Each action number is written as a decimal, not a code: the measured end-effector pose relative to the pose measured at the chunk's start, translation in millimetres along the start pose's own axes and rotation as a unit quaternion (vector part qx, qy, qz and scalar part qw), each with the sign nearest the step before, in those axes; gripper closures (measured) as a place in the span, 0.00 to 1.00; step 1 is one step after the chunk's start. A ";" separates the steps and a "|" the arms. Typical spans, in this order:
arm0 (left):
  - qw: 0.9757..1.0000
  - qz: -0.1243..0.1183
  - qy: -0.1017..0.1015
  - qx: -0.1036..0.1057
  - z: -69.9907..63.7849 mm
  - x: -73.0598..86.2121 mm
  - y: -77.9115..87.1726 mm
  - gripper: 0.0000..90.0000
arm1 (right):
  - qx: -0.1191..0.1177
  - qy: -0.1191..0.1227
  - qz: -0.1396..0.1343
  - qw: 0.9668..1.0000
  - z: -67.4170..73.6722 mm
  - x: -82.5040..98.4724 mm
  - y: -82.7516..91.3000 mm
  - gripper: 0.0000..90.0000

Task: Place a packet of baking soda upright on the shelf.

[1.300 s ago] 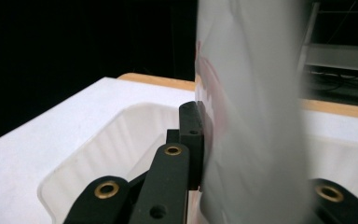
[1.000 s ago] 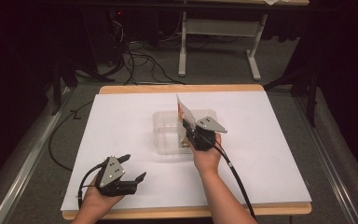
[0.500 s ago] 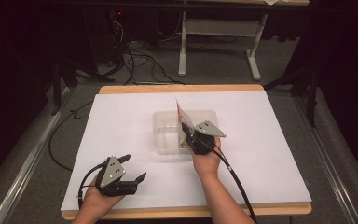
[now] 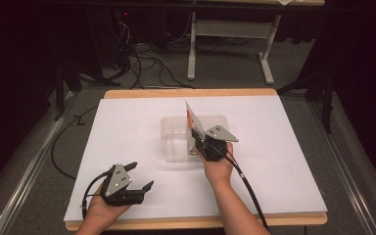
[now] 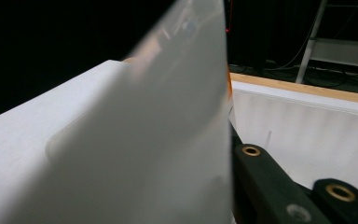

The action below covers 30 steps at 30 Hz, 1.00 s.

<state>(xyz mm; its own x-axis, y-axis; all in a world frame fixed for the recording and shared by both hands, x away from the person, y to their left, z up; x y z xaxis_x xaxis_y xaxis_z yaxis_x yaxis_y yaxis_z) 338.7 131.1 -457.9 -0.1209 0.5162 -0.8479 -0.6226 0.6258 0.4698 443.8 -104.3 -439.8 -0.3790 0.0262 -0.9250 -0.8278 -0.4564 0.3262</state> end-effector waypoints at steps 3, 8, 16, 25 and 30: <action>1.000 0.000 0.000 0.000 0.1 0.0 0.2 0.23 | -0.001 -0.002 0.002 1.000 -1.0 -1.2 0.7 0.87; 1.000 0.000 0.000 0.000 0.4 0.1 -0.2 0.23 | -0.003 -0.004 0.004 1.000 -3.3 -3.9 2.0 0.74; 1.000 0.001 -0.001 0.000 -0.1 0.1 -1.1 0.23 | 0.000 0.008 0.014 1.000 -2.7 -11.4 5.7 0.46; 1.000 0.001 0.000 -0.001 -0.1 0.1 -1.6 0.23 | -0.007 0.021 0.020 1.000 0.4 -8.1 20.5 0.39; 1.000 0.002 0.000 -0.002 1.3 0.4 -1.2 0.23 | -0.010 0.025 0.027 0.999 0.2 -1.3 33.3 0.40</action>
<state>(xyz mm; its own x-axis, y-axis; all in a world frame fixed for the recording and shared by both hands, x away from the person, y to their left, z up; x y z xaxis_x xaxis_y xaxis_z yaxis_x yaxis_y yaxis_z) 340.3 131.4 -458.5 -0.1234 0.5188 -0.8459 -0.6257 0.6209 0.4721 416.7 -119.4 -427.7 -0.4016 -0.0443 -0.9148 -0.7982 -0.4727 0.3733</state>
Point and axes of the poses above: each handheld gripper's, and its own axes: y roughly backward along the jaws, x roughly out of its underside, z roughly to its left, the point moved 6 cm from there along -y, roughly forward along the jaws, and after that the axes turned 7 degrees about -y, right-handed, at the moved point
